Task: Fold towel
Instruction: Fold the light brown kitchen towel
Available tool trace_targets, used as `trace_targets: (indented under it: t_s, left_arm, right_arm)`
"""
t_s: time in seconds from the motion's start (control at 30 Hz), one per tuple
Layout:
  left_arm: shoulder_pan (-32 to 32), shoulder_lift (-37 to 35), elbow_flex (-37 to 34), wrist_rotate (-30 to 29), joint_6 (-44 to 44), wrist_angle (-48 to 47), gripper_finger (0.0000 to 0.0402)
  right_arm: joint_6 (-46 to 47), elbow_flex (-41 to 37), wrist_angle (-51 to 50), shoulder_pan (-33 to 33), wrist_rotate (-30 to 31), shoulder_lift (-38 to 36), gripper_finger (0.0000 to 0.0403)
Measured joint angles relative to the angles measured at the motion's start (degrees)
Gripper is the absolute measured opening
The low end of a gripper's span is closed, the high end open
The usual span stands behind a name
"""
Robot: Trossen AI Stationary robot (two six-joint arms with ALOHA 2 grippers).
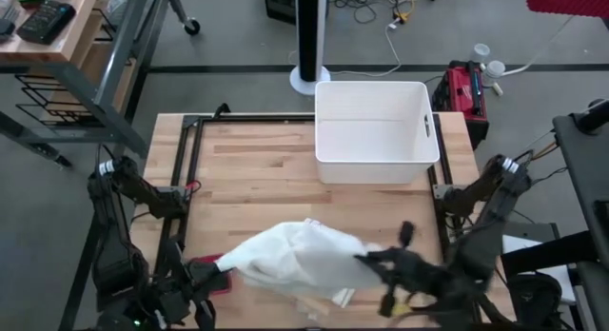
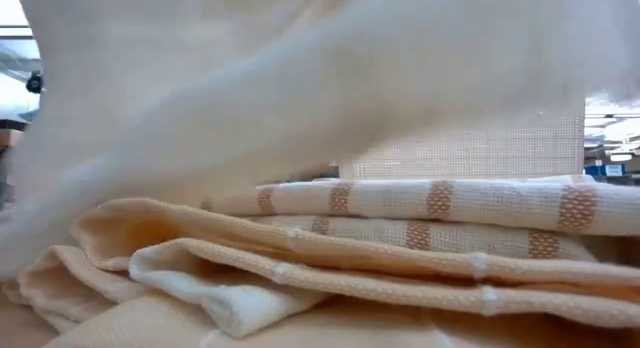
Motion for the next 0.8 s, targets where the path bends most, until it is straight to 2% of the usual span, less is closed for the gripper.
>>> trace_targets:
  t_s: [0.23,0.33,0.47,0.63,0.8]
  left_arm:
    - [-1.92,-2.10,4.02,-0.19,4.31,0.02,0.0000]
    - [-2.43,-3.64,3.95,-0.15,5.80,-0.52,0.0000]
    - [-2.43,-6.89,3.35,-0.16,5.94,-1.81,0.0000]
    - [1.99,-13.23,3.37,0.00,13.08,-1.97,0.0001]
    - [5.49,-20.71,3.76,-0.22,14.11,-1.84,0.0001]
  right_arm:
    - [-9.75,4.42,0.12,8.51,13.33,-3.91,0.0000]
    - [-10.50,4.61,0.10,12.26,17.64,-4.42,0.0000]
    - [-9.48,3.79,-0.10,15.62,20.40,-4.01,0.0000]
    - [-10.55,3.30,-0.49,14.14,21.52,-4.56,0.0000]
    - [-12.59,2.54,-1.79,9.35,21.91,-6.06,0.0000]
